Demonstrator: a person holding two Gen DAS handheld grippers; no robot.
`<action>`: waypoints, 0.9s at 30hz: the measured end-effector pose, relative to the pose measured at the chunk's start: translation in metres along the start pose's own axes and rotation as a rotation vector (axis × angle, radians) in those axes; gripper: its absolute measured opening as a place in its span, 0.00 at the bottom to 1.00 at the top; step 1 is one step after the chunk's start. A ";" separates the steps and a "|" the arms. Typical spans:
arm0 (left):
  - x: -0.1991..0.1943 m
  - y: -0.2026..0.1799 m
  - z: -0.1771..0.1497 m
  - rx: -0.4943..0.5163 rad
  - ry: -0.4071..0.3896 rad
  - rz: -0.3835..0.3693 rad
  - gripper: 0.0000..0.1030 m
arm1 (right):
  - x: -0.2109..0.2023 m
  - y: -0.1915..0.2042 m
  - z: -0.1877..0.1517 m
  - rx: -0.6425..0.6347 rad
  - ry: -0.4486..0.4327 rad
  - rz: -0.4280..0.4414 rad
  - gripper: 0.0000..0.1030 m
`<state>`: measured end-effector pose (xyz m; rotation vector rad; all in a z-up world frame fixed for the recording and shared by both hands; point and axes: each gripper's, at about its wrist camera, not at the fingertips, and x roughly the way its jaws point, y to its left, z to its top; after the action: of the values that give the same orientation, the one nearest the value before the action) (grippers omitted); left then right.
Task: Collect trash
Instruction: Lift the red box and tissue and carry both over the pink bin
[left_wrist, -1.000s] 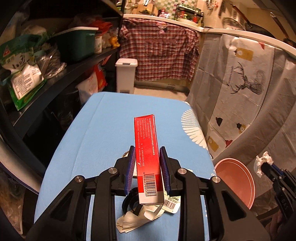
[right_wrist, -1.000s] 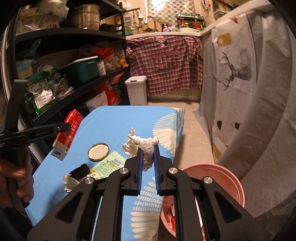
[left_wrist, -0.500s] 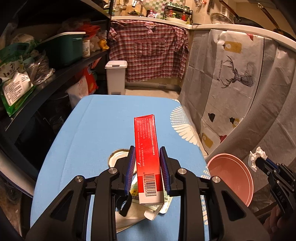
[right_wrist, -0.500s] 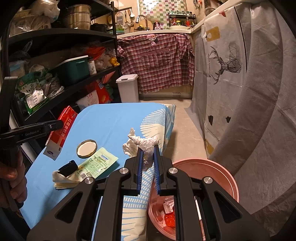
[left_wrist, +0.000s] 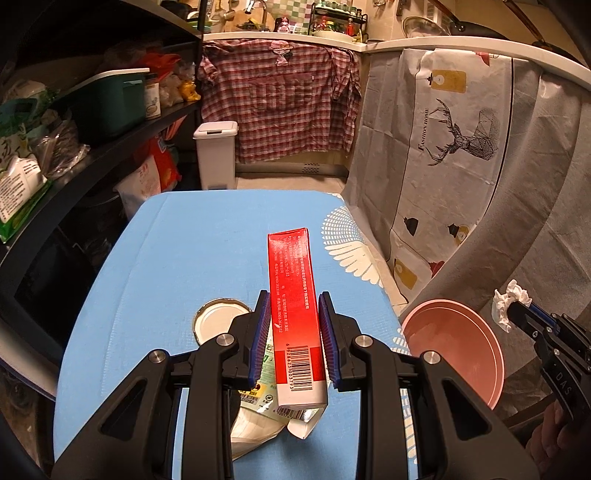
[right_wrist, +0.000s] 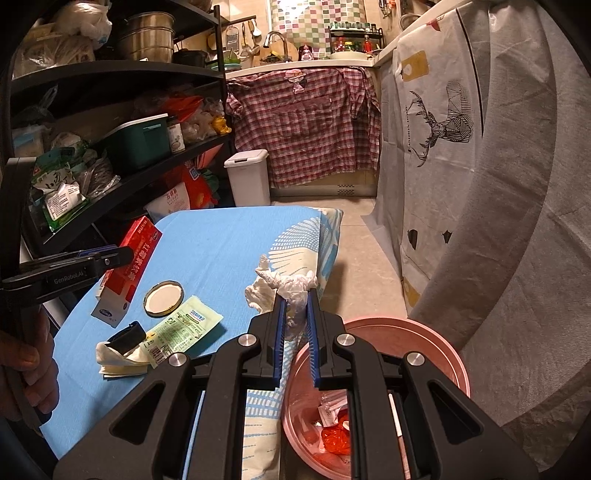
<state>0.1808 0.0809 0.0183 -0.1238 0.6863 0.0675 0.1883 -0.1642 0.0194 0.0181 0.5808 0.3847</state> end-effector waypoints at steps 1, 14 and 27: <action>0.001 -0.001 0.000 0.001 0.001 -0.001 0.26 | 0.000 -0.002 0.000 0.001 0.000 0.000 0.11; 0.009 -0.013 0.000 0.023 0.007 -0.017 0.26 | -0.003 -0.014 0.001 0.022 -0.004 -0.038 0.11; 0.020 -0.032 -0.001 0.051 0.018 -0.038 0.26 | -0.004 -0.032 0.001 0.067 -0.008 -0.089 0.11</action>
<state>0.1986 0.0499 0.0077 -0.0890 0.7030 0.0125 0.1967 -0.1948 0.0182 0.0576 0.5843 0.2784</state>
